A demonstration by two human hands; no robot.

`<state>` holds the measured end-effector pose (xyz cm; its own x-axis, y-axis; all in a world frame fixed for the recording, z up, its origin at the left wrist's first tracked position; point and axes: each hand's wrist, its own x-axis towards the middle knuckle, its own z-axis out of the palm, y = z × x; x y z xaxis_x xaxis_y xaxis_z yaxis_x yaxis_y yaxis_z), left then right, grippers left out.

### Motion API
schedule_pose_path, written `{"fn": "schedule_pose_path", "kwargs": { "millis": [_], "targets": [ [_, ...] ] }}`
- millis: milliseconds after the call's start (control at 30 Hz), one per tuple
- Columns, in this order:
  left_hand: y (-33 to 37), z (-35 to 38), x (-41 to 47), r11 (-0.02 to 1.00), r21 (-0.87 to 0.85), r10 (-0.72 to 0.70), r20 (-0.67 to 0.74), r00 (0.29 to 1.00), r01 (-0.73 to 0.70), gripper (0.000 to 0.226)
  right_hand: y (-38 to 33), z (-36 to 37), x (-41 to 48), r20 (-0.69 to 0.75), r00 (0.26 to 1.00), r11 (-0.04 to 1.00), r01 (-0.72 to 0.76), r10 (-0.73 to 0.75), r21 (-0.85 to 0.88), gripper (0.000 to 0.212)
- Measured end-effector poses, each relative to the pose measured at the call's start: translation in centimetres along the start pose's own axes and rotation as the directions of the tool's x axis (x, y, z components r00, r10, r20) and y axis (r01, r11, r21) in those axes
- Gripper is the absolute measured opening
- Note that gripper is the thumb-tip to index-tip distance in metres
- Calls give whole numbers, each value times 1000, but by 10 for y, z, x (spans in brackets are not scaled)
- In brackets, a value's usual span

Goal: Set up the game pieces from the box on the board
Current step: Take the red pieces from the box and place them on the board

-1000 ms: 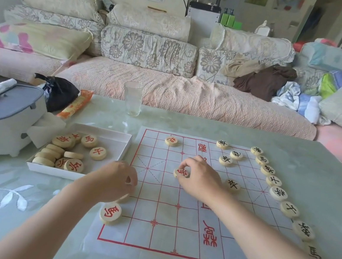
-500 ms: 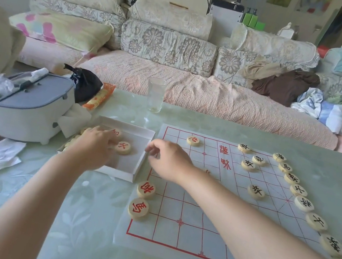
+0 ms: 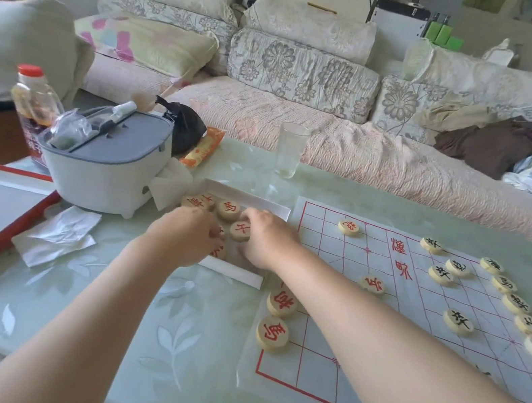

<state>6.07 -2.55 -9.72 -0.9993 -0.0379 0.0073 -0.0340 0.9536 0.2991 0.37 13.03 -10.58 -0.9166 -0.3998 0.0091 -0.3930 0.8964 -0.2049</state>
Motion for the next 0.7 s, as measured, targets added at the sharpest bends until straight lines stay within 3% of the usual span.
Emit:
{"fn": "schedule_pose_path", "kwargs": {
  "millis": [100, 367, 500, 700],
  "targets": [
    [4, 1, 1, 999, 47, -23, -10, 1000, 23, 22, 1, 2, 7, 15, 1000, 996, -14, 15, -87, 56],
    [9, 3, 1, 996, 88, -14, 47, 999, 10, 24, 4, 12, 8, -127, 991, 994, 35, -48, -108, 34],
    [22, -1, -3, 999, 5, 50, 70, 996, -51, 22, 16, 6, 0, -208, 977, 999, 42, -39, 11, 28],
    [37, -4, 1, 980, -199, 12, -32, 999, -19, 23, 63, -23, -8, -360, 922, 978, -77, 144, 195, 24]
  ]
}}
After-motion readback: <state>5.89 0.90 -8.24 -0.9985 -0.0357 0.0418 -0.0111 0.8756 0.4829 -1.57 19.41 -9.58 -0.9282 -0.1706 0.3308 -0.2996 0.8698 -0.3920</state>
